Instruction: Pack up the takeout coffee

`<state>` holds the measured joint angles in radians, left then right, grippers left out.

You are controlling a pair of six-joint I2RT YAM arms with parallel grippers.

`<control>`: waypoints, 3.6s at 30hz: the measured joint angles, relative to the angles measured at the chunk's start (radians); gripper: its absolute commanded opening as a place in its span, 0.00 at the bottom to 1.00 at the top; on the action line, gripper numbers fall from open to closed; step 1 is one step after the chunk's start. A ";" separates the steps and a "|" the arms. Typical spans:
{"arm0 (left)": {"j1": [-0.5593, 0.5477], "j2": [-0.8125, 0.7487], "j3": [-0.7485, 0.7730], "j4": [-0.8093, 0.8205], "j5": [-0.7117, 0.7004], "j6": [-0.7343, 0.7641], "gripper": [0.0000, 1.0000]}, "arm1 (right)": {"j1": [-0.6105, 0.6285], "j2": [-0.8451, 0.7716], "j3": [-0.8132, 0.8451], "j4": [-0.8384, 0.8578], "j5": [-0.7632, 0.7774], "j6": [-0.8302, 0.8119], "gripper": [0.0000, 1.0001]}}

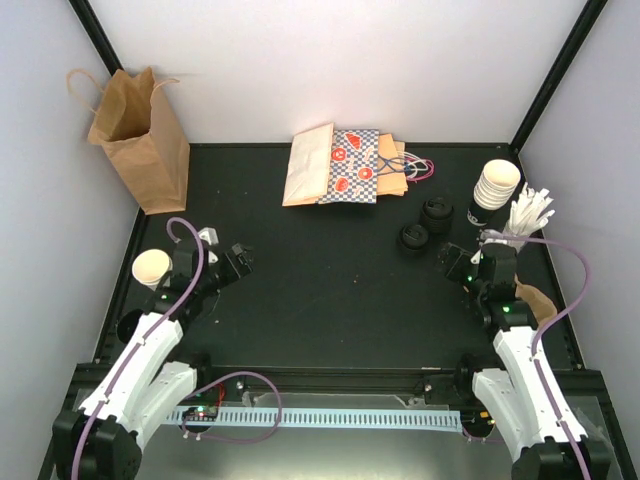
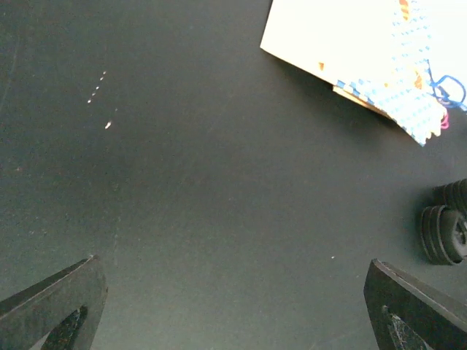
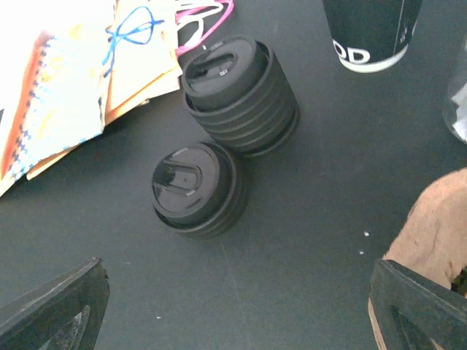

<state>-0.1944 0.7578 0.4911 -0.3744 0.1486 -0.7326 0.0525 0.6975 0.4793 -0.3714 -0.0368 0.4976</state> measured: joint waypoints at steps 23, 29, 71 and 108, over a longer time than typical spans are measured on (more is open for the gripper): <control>0.243 0.327 0.698 -0.221 0.013 0.350 0.99 | 0.000 0.016 -0.067 0.081 -0.091 -0.006 1.00; 0.373 0.539 0.985 -0.302 0.000 0.410 0.99 | 0.000 0.015 -0.062 0.089 -0.168 -0.010 1.00; 0.435 1.361 1.912 -0.626 -0.149 0.810 0.02 | 0.008 0.087 -0.044 0.074 -0.295 -0.024 1.00; -0.020 0.594 1.372 -0.711 -0.055 0.762 0.01 | 0.008 0.084 -0.017 0.079 -0.362 -0.020 1.00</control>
<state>-0.2142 1.3518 1.8629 -1.0859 0.0940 0.0296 0.0605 0.7811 0.4625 -0.2920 -0.3992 0.4774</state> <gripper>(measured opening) 0.019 0.999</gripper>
